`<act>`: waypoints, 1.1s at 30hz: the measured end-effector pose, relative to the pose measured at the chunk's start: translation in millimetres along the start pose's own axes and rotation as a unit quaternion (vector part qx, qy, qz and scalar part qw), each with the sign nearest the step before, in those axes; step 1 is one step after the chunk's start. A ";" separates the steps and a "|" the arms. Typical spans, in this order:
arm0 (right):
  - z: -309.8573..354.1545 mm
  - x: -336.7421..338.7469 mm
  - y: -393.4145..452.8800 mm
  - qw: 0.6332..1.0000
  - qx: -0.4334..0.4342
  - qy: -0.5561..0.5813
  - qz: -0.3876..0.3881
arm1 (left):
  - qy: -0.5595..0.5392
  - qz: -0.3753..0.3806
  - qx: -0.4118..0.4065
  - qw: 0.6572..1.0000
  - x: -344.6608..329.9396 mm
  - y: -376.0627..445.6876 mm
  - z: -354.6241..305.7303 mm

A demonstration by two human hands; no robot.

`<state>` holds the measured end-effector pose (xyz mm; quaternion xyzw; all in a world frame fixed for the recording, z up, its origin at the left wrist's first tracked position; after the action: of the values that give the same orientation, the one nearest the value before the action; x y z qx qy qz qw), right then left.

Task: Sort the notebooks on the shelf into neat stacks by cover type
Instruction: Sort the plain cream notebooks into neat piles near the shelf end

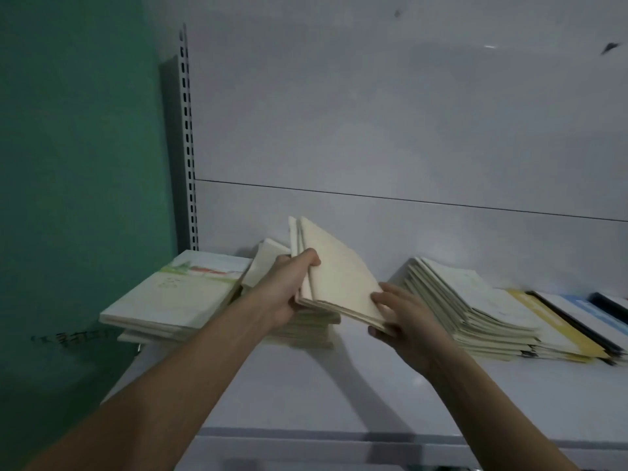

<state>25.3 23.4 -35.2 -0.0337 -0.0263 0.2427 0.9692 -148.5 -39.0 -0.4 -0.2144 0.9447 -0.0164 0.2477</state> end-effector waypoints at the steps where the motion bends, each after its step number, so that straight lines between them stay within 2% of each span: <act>1: -2.4 12.3 0.6 1.000 -0.001 0.000 -0.030 | 0.017 0.020 0.027 0.999 -10.9 0.7 6.3; 4: -8.7 44.5 3.5 0.992 -0.004 -0.023 -0.122 | 0.080 0.077 0.077 0.991 -35.6 3.0 20.2; 7: -10.3 68.3 5.6 0.978 0.010 -0.097 -0.183 | 0.132 0.112 0.070 0.982 -51.0 5.1 42.7; 10: -13.6 77.9 12.2 0.967 0.039 -0.175 -0.180 | 0.221 0.103 -0.002 0.970 -53.2 11.5 85.9; 13: -24.8 83.2 25.3 0.947 0.041 -0.261 -0.181 | 0.369 0.060 -0.089 0.923 -47.6 13.7 123.8; 15: -32.9 83.3 34.3 0.928 0.048 -0.324 -0.176 | 0.355 0.075 -0.109 0.925 -43.7 13.6 145.4; 17: -40.2 79.6 42.3 0.903 0.061 -0.394 -0.161 | 0.367 0.074 -0.128 0.919 -39.1 16.0 161.0; 19: -48.3 76.6 51.6 0.862 0.057 -0.483 -0.141 | 0.394 0.040 -0.155 0.905 -33.7 24.9 170.7; 22: -63.2 72.2 63.6 0.811 0.018 -0.573 -0.121 | 0.460 0.006 -0.188 0.868 -35.1 32.0 179.4; 24: -75.7 68.5 64.3 0.795 0.044 -0.588 -0.138 | 0.506 -0.009 -0.207 0.837 -39.4 34.5 183.1; 27: -96.0 66.3 58.9 0.765 0.129 -0.601 -0.190 | 0.549 -0.024 -0.192 0.813 -40.1 42.9 179.9; 29: -103.4 67.8 57.3 0.776 0.152 -0.578 -0.202 | 0.574 -0.028 -0.183 0.798 -40.4 44.7 175.9; 31: -103.1 67.9 56.4 0.781 0.162 -0.567 -0.204 | 0.576 -0.031 -0.189 0.794 -40.1 45.0 176.5; 33: -104.8 68.2 56.4 0.784 0.167 -0.567 -0.191 | 0.557 -0.038 -0.192 0.807 -41.7 42.1 177.9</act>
<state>66.0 99.8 -141.6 0.2780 -0.5360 0.0286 0.7966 -48.0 29.7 -142.9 -0.2472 0.8955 0.0396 -0.3680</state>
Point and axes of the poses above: each hand's wrist, its own y-axis towards the middle knuckle, its own x-axis out of the back of the hand, z = x × y, the point moved 2 cm from there along y, towards the middle knuckle, and after that the axes turned 14 degrees about -y, right-handed, at the moved point
